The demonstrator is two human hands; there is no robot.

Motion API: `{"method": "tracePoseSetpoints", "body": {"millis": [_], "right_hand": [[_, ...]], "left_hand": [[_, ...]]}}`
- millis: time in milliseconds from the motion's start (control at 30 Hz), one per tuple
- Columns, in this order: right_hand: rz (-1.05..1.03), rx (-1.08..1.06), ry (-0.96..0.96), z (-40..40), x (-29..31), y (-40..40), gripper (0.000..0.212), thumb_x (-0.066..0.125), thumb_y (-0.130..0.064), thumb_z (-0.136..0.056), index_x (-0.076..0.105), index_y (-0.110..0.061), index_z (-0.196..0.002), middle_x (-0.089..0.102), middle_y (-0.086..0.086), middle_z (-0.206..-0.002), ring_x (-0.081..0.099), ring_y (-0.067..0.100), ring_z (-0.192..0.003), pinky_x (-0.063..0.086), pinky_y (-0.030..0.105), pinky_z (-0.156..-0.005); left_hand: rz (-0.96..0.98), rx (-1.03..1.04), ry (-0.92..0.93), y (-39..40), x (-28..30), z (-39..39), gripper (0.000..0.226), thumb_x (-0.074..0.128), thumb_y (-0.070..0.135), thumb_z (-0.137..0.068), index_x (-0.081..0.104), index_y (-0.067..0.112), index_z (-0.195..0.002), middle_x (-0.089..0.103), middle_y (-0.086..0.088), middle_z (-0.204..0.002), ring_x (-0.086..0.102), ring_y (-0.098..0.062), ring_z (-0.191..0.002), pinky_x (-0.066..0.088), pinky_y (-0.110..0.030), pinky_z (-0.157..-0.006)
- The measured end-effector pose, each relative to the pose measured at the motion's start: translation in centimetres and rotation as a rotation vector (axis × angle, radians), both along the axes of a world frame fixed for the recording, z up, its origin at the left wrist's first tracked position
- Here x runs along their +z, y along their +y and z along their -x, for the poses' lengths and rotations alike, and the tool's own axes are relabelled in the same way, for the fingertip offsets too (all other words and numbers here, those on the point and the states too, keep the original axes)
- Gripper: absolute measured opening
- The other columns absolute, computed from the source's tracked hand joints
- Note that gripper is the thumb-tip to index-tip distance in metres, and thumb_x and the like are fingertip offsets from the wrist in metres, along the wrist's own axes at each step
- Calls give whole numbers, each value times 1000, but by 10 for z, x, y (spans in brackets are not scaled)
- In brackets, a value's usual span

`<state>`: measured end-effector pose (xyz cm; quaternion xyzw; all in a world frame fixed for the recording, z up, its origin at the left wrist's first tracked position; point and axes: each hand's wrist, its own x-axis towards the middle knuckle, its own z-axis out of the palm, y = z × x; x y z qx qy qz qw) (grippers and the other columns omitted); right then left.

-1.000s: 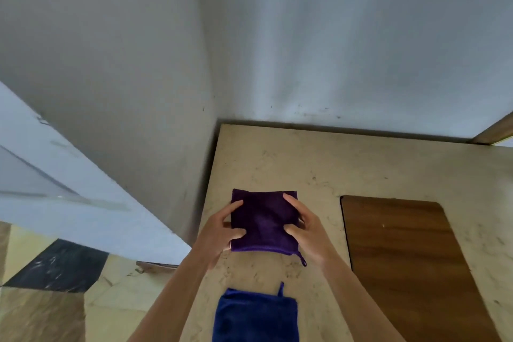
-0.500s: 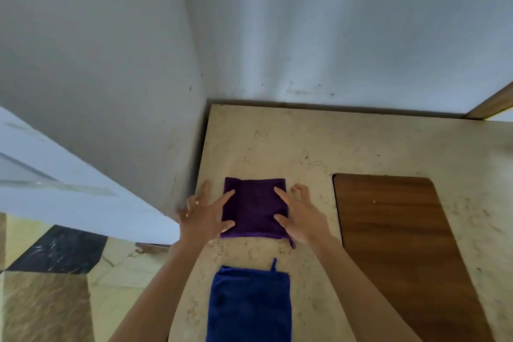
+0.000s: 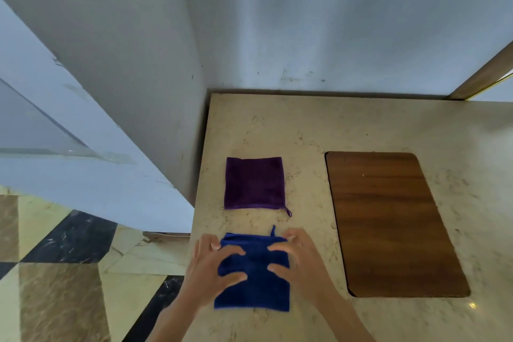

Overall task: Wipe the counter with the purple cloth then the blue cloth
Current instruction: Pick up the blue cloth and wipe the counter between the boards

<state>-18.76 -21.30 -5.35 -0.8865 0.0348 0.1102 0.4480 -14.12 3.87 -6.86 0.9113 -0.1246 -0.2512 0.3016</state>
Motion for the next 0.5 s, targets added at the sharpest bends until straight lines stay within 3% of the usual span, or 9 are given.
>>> {"method": "tracePoseSetpoints", "body": {"millis": [133, 300, 400, 500], "right_hand": [[15, -60, 10, 23, -15, 2, 34, 80, -40, -83, 69, -28, -114, 35, -13, -135, 45, 10, -123, 42, 26, -106], [45, -16, -6, 32, -17, 9, 36, 70, -44, -83, 63, -37, -118, 31, -18, -139, 41, 15, -128, 41, 33, -108], [152, 16, 23, 33, -20, 9, 43, 65, -43, -87, 64, -25, -126, 38, -4, -143, 42, 21, -129, 42, 39, -109], [218, 18, 48, 32, -20, 12, 38, 68, -36, -89, 64, -24, -125, 41, 1, -141, 43, 21, -127, 41, 36, -108]], "left_hand": [[-75, 5, 19, 4, -11, 21, 47, 66, 64, -75, 60, 54, -121, 22, 10, -113, 29, -12, -113, 40, -24, -97], [-49, 93, -77, 8, -16, 23, 48, 73, 40, -80, 61, 42, -126, 20, 9, -109, 38, -15, -105, 51, -25, -84], [-41, 102, -99, 9, -21, 25, 48, 76, 34, -80, 64, 38, -126, 25, 5, -111, 39, -16, -103, 49, -24, -83], [-23, 140, -113, 6, -24, 21, 38, 78, 28, -80, 71, 33, -117, 28, 4, -111, 41, -17, -102, 50, -25, -81]]}}
